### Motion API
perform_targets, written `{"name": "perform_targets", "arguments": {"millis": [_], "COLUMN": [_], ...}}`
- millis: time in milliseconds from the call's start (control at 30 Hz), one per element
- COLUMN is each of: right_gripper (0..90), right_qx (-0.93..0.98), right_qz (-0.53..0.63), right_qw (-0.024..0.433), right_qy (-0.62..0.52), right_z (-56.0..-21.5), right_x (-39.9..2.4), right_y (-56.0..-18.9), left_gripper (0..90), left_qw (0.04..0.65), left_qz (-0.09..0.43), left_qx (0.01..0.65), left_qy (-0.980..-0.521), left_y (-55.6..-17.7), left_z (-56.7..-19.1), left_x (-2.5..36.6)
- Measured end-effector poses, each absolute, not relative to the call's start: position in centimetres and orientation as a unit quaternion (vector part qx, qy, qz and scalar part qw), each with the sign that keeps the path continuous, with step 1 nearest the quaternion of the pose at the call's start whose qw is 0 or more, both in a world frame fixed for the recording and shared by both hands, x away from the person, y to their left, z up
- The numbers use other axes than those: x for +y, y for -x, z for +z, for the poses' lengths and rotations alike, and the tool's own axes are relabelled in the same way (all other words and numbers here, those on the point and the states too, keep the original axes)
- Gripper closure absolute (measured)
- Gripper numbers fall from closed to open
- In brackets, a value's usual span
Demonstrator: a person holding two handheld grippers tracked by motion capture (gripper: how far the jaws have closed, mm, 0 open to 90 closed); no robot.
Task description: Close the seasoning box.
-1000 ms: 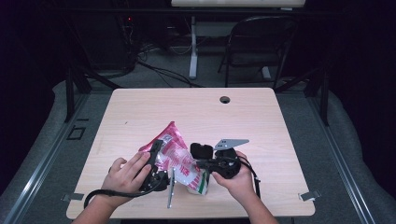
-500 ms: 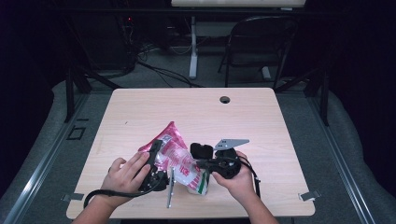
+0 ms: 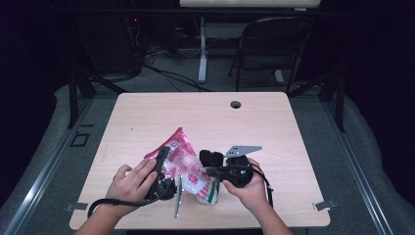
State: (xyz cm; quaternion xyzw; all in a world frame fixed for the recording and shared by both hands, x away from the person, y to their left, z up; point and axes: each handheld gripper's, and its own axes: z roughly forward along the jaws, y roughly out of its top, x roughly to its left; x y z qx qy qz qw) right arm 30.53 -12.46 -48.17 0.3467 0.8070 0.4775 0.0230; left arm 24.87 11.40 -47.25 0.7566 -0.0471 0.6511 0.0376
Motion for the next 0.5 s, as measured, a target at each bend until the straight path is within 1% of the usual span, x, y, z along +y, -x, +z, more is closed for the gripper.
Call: {"name": "perform_targets", "arguments": {"millis": [500], "right_gripper": [90.0], "right_qx": [0.807], "right_qz": [0.476], "right_qw": [0.018], "right_qy": [-0.349], "right_z": [-48.41], "right_x": [-12.44], "right_y": [-30.6], "left_gripper": [69.4], "left_qw": [0.04], "left_qz": [0.656], "left_qx": [-0.055], "left_qy": [-0.751], "left_y": [-24.82], "left_z": [-46.83], "left_x": [11.06]}}
